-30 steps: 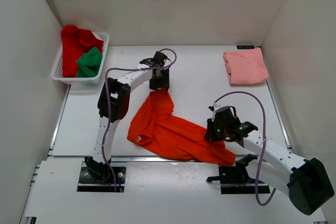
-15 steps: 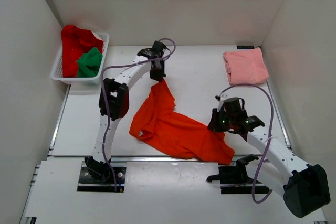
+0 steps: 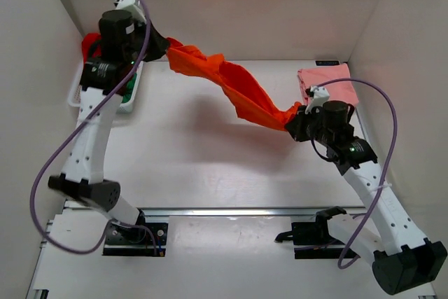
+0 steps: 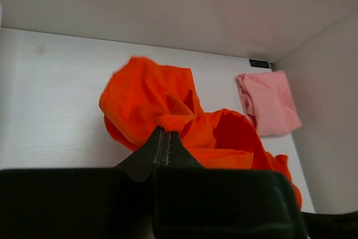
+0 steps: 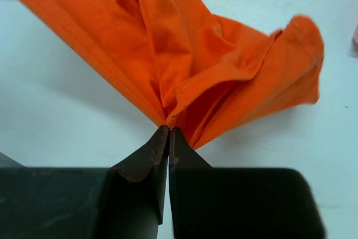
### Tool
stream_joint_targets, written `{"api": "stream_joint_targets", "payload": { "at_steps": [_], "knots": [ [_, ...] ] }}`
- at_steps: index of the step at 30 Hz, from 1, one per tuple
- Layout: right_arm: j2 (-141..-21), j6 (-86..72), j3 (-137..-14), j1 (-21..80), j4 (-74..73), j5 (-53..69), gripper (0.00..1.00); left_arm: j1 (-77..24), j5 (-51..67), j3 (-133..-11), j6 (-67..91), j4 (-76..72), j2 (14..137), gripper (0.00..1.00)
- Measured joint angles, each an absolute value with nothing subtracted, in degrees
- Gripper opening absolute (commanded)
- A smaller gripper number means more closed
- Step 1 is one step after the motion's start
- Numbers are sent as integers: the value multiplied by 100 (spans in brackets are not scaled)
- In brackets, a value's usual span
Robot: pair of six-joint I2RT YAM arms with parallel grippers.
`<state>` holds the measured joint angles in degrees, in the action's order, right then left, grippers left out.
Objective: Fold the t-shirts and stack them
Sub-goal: Flatten out the tshirt
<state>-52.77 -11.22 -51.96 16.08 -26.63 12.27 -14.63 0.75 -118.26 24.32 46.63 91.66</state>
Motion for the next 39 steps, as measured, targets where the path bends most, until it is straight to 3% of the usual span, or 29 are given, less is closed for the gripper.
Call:
{"api": "stream_joint_targets", "payload": {
  "at_steps": [4, 10, 16, 19, 28, 36, 38, 39],
  "knots": [
    [-4810, -1114, -5196, 1527, -2812, 1223, 0, -1273, 408, -11163, 2552, 4383, 8342, 0],
    [-4445, -1116, -5078, 1098, -2965, 1476, 0, -1317, 569, -10879, 2574, 4383, 8359, 0],
    [-4724, -1138, -4565, 1175, -3103, 1616, 0, -1441, 794, -8409, 2646, 4014, 8178, 0],
    [-5041, -1138, -4355, 1203, -3109, 1621, 0, -1446, 784, -7795, 2648, 4038, 8447, 0],
    [-5247, -1041, -4040, 1138, -3175, 1542, 0, -1223, 338, -8108, 2436, 3898, 9642, 0],
    [-5002, -1000, -3695, 421, -3601, 1125, 0, -805, -123, -8707, 2255, 4058, 10357, 0],
    [-5011, -978, -3695, 309, -3605, 1127, 0, -749, -165, -9096, 2171, 4136, 10575, 26],
    [-5039, -965, -3695, 290, -3612, 1127, 0, -738, -163, -9312, 2106, 4187, 10700, 32]
  ]
}}
